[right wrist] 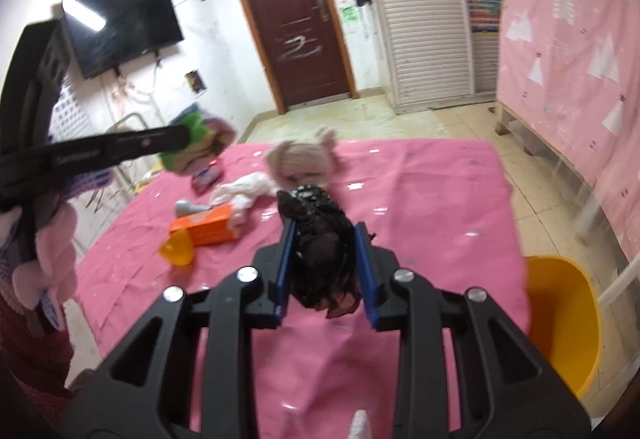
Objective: Collect trash
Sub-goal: 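Carry the knit ball and black bag to the yellow bucket and release both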
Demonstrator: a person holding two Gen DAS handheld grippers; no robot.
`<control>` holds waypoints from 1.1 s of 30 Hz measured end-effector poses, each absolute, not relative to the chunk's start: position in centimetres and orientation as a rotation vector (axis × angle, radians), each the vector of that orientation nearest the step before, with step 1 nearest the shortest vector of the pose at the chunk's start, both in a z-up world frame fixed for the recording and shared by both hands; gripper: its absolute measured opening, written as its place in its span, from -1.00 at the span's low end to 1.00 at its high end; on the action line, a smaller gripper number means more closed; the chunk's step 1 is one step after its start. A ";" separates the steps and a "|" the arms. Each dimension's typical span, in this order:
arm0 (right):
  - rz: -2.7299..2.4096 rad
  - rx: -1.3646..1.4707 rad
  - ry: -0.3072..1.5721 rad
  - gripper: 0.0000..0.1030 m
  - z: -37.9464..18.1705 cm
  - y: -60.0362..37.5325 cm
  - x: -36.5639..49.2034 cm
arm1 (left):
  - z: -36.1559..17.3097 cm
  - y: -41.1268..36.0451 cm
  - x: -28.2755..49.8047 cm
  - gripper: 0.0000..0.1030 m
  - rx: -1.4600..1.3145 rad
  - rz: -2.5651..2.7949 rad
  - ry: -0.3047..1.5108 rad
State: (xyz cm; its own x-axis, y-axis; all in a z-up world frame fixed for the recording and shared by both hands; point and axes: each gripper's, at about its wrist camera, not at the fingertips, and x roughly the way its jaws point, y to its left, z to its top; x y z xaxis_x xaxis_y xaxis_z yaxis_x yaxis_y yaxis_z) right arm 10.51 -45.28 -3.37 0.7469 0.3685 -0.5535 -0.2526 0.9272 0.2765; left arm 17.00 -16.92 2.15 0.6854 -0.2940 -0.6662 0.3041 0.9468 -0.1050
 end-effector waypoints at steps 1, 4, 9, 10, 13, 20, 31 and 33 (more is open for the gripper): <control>0.330 0.196 0.640 -0.46 -3.4 -45.8 10.4 | 2.2 -17.4 16.9 -0.82 0.020 -0.342 0.743; 0.284 0.224 0.625 -0.46 -3.6 -48.1 10.1 | 2.3 -18.9 16.7 -0.82 0.035 -0.364 0.744; 0.207 0.264 0.610 -0.46 -4.1 -51.8 9.5 | 2.5 -21.8 16.2 -0.82 0.065 -0.403 0.744; 0.191 0.269 0.607 -0.46 -4.2 -52.4 9.3 | 2.5 -22.6 16.1 -0.82 0.073 -0.414 0.744; 0.145 0.271 0.601 -0.46 -4.5 -53.9 8.9 | 2.5 -24.1 15.7 -0.82 0.086 -0.440 0.746; 0.061 0.286 0.595 -0.46 -5.4 -56.8 8.4 | 2.4 -28.2 14.5 -0.82 0.129 -0.504 0.750; -0.007 0.347 0.612 -0.40 -7.9 -60.4 8.6 | 2.2 -33.9 13.1 -0.82 0.174 -0.597 0.761; -0.021 0.355 0.611 -0.14 -8.3 -61.1 8.8 | 2.0 -34.7 12.9 -0.82 0.177 -0.611 0.764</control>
State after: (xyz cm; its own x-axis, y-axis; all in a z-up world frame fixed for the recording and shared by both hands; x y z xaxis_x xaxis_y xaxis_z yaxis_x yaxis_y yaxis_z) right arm 8.81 -61.09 -8.32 0.8209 0.0850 -0.5647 0.1230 0.9393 0.3202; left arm 12.93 -34.70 2.01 0.5597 -0.4528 -0.6940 0.5771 0.8140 -0.0657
